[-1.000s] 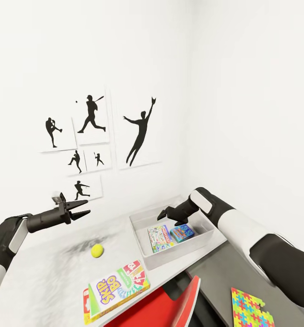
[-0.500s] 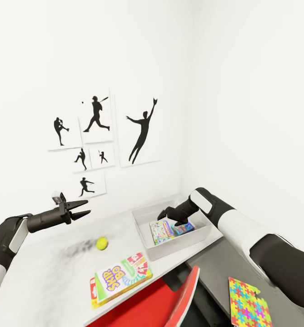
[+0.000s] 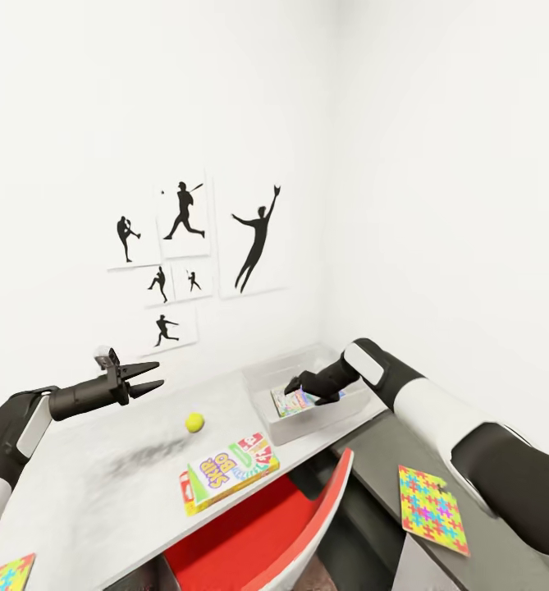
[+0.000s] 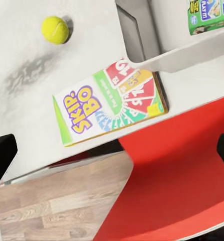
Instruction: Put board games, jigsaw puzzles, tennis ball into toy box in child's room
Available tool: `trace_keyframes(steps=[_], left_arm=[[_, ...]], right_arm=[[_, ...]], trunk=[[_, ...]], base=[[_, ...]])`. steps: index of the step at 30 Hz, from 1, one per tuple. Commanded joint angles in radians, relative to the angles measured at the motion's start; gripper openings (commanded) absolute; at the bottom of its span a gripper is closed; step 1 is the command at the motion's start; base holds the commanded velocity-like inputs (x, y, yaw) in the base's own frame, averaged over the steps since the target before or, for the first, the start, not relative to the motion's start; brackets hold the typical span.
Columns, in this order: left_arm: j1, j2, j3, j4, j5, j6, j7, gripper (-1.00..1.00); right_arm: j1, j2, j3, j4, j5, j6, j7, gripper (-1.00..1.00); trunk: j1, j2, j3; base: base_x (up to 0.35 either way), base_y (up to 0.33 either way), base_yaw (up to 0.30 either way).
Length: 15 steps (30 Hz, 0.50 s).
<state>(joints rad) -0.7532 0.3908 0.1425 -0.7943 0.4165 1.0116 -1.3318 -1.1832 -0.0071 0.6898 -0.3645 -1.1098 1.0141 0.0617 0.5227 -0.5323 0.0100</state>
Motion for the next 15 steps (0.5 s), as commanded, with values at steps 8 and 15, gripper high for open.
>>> trace_keyframes(steps=[8,15], left_arm=[[0.000,0.003,0.002,0.000,0.002,0.009,-0.001,1.00],[0.000,0.003,0.003,0.000,0.003,0.009,-0.001,1.00]], right_arm=[[-0.002,-0.001,-0.095,-0.036,0.005,-0.050,0.000,1.00],[0.002,-0.001,-0.137,-0.050,0.005,-0.051,-0.002,1.00]], trunk=[[0.000,-0.001,0.005],[0.000,-0.001,0.006]], base=[[-0.047,0.022,-0.056],[-0.003,0.001,-0.003]])
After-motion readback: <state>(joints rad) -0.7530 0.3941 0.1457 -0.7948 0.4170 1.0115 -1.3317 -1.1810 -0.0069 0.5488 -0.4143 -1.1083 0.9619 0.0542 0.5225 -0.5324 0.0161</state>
